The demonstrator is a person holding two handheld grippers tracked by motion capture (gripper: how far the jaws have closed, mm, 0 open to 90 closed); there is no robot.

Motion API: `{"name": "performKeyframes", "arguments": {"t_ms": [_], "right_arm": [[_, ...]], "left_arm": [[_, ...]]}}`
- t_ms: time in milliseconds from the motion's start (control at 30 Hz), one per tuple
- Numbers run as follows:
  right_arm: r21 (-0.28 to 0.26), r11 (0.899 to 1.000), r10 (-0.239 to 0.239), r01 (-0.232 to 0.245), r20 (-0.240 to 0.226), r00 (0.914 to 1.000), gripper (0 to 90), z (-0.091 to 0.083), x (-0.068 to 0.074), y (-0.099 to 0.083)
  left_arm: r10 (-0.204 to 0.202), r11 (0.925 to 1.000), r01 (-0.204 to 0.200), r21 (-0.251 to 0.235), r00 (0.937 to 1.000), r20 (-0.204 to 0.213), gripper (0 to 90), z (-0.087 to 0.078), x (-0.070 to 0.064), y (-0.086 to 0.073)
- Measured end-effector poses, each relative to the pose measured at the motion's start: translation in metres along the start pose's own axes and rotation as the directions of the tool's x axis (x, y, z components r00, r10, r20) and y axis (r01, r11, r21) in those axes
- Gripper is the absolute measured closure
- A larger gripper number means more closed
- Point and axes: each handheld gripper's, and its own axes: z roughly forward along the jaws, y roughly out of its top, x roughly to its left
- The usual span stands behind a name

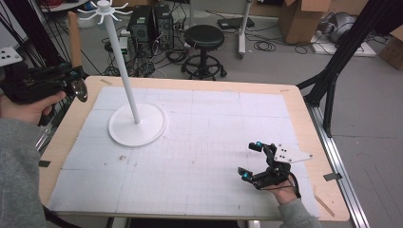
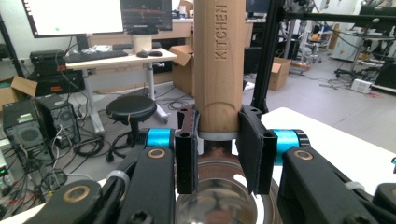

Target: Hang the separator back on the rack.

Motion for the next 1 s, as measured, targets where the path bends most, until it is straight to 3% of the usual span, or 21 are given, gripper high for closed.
{"name": "performKeyframes", "arguments": {"t_ms": [1000], "right_arm": [[0.002,1.0,-0.004,0.004,-0.004,1.0,0.8,0.0,0.0,0.0]], "left_arm": [[-0.029,0.9992,0.029,0.026,0.9995,-0.014,69.5,0.017,0.002,-0.004]]}}
